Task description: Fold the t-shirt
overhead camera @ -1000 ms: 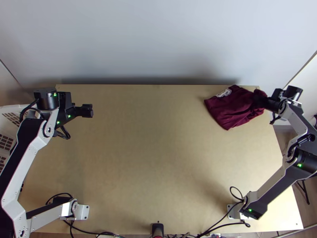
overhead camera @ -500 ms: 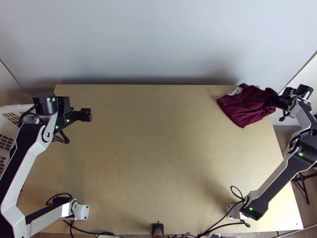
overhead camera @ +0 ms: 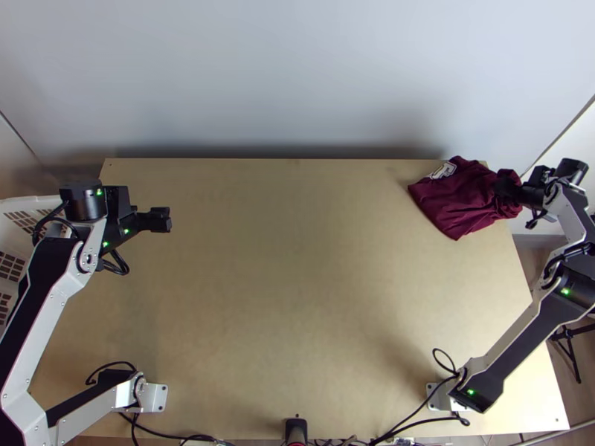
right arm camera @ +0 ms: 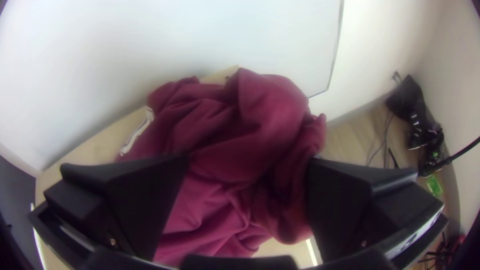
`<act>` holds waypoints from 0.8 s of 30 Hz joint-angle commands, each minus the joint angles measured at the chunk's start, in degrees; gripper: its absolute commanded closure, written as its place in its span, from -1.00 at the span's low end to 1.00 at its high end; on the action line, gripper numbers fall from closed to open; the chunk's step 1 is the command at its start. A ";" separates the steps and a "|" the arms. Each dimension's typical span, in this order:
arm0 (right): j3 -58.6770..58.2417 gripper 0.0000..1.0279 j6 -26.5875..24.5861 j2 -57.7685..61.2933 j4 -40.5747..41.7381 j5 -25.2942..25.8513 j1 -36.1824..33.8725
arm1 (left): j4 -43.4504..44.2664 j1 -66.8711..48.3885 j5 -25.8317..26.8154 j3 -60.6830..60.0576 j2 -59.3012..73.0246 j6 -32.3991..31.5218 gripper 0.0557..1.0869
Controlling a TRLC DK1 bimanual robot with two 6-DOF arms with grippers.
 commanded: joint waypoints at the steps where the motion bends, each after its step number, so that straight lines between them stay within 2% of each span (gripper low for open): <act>1: -1.14 -0.92 -0.39 -5.38 -8.06 -0.09 0.42 | 0.94 0.16 0.01 -0.20 -0.25 -0.04 -0.91; 4: -4.04 -0.92 -3.29 -10.04 -12.28 -0.18 0.07 | 0.76 0.16 0.18 -0.03 -0.96 -0.04 -0.91; 16: -25.22 -0.92 -8.21 -33.94 -12.37 -1.94 -2.21 | -0.03 1.48 1.33 -3.54 -7.20 0.31 -0.91; 24: -39.64 -0.91 -7.69 -55.65 -12.10 -1.94 2.01 | -0.12 1.13 1.85 -9.08 -13.88 0.04 -0.91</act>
